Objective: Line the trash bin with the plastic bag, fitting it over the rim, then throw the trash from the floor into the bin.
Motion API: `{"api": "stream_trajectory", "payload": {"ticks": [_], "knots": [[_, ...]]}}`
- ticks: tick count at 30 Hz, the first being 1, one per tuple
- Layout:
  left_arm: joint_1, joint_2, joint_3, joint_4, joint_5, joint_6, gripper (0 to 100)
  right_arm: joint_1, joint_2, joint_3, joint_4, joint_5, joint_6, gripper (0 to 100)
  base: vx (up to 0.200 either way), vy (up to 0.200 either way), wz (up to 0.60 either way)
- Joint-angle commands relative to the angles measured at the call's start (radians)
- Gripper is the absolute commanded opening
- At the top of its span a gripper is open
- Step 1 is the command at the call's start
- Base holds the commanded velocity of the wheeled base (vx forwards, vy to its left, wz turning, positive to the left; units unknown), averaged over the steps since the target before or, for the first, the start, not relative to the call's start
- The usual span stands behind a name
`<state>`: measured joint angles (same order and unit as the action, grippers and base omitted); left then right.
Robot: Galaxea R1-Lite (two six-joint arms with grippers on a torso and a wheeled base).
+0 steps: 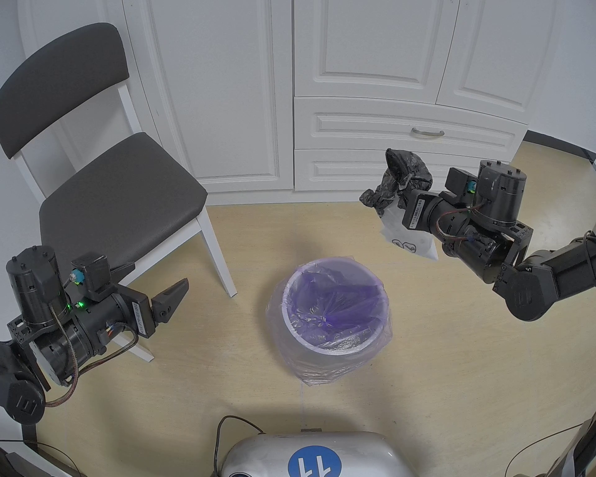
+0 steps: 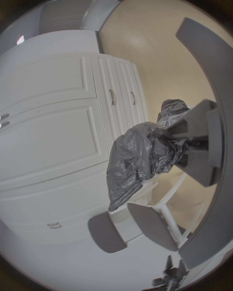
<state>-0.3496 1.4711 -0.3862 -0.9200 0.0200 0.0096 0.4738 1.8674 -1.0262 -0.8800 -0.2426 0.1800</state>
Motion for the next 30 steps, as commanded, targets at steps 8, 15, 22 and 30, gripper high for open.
{"api": "stream_trajectory", "payload": {"ticks": [8, 15, 22, 30], "knots": [[0.0, 0.002, 0.0, 0.0, 0.001, 0.02, 100, 0.039, -0.007, 0.057, -0.145, -0.003, 0.053, 0, 0.0, 0.0, 0.0], [0.001, 0.0, 0.001, 0.0, 0.001, 0.021, 100, 0.095, 0.025, 0.083, -0.235, -0.009, 0.05, 0, 0.0, 0.0, 0.0], [0.006, 0.0, -0.003, 0.0, 0.003, 0.021, 100, 0.106, 0.11, 0.077, -0.34, -0.014, 0.044, 0, 0.0, 0.0, 0.0], [0.007, 0.003, -0.005, -0.002, 0.024, 0.023, 100, 0.129, 0.18, 0.072, -0.435, -0.018, 0.042, 0, 0.0, 0.0, 0.0]]}}
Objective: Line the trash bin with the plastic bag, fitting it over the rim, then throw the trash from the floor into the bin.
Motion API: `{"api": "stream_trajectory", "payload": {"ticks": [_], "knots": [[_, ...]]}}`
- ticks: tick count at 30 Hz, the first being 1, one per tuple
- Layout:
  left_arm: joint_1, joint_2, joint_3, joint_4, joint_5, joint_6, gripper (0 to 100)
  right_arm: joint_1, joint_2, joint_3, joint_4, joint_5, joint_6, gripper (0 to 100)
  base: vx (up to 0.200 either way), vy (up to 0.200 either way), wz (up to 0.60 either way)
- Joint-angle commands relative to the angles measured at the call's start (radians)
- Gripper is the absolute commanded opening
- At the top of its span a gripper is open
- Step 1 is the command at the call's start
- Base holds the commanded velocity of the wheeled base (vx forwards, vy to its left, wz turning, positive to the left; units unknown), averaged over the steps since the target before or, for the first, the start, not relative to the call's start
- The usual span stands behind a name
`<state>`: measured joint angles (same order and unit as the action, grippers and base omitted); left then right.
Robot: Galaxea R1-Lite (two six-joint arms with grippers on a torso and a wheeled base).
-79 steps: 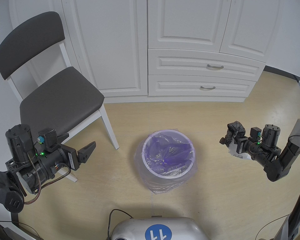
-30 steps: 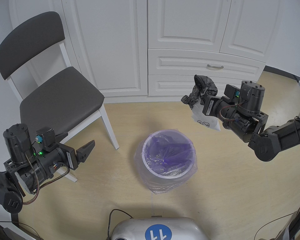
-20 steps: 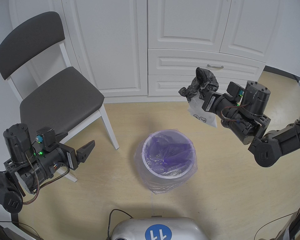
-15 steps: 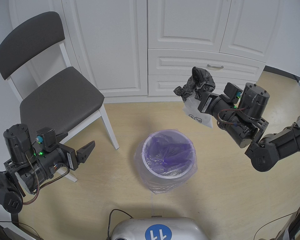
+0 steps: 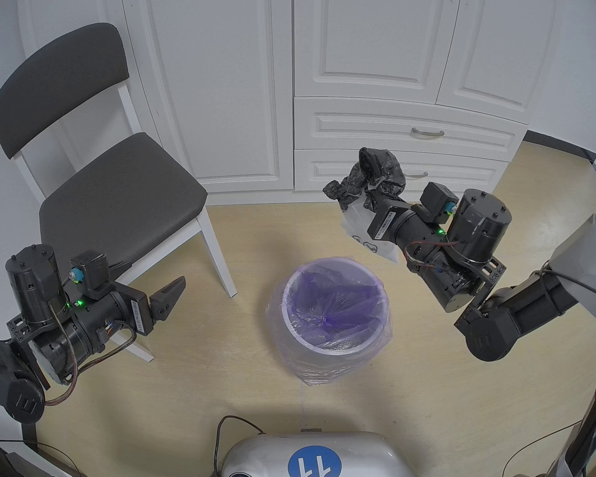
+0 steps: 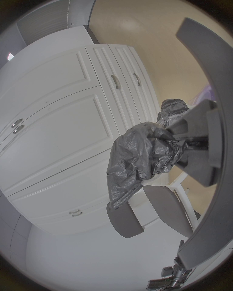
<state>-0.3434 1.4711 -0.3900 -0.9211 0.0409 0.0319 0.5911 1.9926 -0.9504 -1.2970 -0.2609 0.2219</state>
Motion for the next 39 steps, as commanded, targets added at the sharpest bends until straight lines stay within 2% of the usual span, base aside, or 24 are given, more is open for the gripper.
{"api": "stream_trajectory", "payload": {"ticks": [1, 10, 15, 22, 27, 39], "knots": [[0.001, 0.003, -0.001, -0.001, 0.004, 0.0, 100, 0.012, 0.058, -0.004, -0.022, 0.0, 0.001, 0, 0.0, 0.0, 0.0], [0.038, 0.017, 0.0, -0.013, 0.008, 0.048, 100, 0.026, 0.115, -0.013, -0.07, 0.0, 0.001, 0, 0.0, 0.0, 0.0], [0.058, 0.048, 0.007, -0.065, 0.044, 0.079, 100, 0.024, 0.124, -0.014, -0.071, 0.002, 0.001, 0, 0.0, 0.0, 0.0], [0.06, 0.114, 0.026, -0.171, 0.097, 0.123, 100, 0.029, 0.138, -0.01, -0.071, 0.003, 0.001, 0, 0.0, 0.0, 0.0], [0.06, 0.137, 0.042, -0.225, 0.1, 0.135, 100, 0.032, 0.146, -0.01, -0.074, 0.003, 0.001, 0, 0.0, 0.0, 0.0], [0.06, 0.207, 0.045, -0.26, 0.12, 0.154, 100, 0.047, 0.204, -0.013, -0.116, 0.002, -0.001, 0, 0.0, 0.0, 0.0]]}}
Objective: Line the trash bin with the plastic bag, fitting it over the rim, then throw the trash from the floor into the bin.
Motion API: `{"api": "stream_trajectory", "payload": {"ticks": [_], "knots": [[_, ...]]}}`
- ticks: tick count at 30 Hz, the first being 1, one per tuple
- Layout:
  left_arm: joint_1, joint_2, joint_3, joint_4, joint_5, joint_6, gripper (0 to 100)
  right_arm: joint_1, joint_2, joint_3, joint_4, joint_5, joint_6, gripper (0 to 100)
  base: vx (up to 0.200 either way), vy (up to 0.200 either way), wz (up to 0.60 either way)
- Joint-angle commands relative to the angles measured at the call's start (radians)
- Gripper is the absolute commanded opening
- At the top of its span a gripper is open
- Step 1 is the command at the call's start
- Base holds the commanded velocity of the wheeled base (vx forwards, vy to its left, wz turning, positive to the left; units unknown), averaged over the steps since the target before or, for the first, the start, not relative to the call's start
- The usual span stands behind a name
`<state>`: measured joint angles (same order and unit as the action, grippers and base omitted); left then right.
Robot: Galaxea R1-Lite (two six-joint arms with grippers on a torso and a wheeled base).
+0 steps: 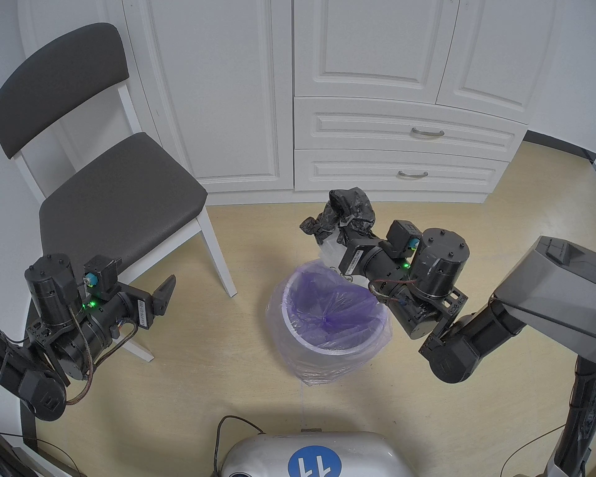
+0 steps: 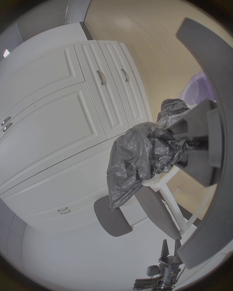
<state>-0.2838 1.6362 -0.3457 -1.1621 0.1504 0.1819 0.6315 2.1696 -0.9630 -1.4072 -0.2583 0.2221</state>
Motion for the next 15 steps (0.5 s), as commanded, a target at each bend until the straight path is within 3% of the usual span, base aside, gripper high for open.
{"api": "stream_trajectory", "payload": {"ticks": [1, 11, 15], "knots": [[0.0, 0.056, 0.002, -0.05, 0.018, 0.005, 100, 0.007, 0.026, -0.002, -0.006, -0.001, 0.0, 0, 0.0, 0.0, 0.0], [0.0, 0.223, 0.039, -0.378, 0.089, 0.102, 100, 0.005, 0.041, -0.002, -0.096, 0.013, -0.001, 0, 0.0, 0.0, 0.0], [0.0, 0.225, 0.04, -0.37, 0.097, 0.108, 100, 0.002, 0.05, -0.01, -0.113, 0.019, 0.002, 0, 0.0, 0.0, 0.0]]}}
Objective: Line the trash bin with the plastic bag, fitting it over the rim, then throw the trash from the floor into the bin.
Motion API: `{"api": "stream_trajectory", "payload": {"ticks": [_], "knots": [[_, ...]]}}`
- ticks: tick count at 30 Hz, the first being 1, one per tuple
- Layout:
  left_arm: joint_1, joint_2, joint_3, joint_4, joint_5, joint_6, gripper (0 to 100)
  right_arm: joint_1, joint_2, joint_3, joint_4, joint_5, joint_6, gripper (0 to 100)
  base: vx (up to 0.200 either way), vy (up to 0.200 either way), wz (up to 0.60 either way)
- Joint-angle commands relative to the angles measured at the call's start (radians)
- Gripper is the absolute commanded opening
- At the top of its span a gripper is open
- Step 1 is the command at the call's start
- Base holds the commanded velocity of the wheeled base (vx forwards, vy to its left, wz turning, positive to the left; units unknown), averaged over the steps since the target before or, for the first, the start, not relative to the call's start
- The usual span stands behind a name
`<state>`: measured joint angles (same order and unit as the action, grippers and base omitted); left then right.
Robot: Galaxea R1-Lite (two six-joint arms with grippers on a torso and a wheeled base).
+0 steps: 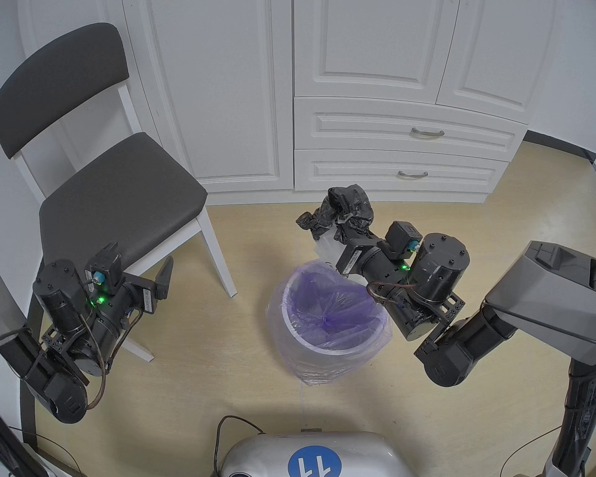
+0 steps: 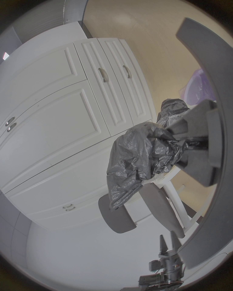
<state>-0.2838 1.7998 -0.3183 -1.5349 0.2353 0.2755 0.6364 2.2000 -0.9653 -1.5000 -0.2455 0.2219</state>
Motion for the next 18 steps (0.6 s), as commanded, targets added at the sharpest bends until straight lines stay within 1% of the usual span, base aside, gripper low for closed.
{"api": "stream_trajectory", "payload": {"ticks": [1, 5, 15, 18], "knots": [[0.0, 0.059, 0.012, 0.002, 0.012, 0.014, 100, -0.009, 0.035, -0.024, -0.032, 0.011, 0.005, 0, 0.0, 0.0, 0.0], [0.002, 0.056, 0.012, 0.002, 0.012, 0.014, 100, -0.014, 0.09, -0.062, -0.071, 0.011, 0.008, 0, 0.0, 0.0, 0.0], [0.002, 0.049, 0.01, 0.002, 0.012, 0.013, 100, -0.017, 0.239, -0.153, -0.071, 0.011, 0.013, 0, 0.0, 0.0, 0.0], [0.002, 0.05, 0.01, 0.002, 0.012, 0.013, 100, -0.023, 0.303, -0.207, -0.071, 0.011, 0.013, 0, 0.0, 0.0, 0.0]]}}
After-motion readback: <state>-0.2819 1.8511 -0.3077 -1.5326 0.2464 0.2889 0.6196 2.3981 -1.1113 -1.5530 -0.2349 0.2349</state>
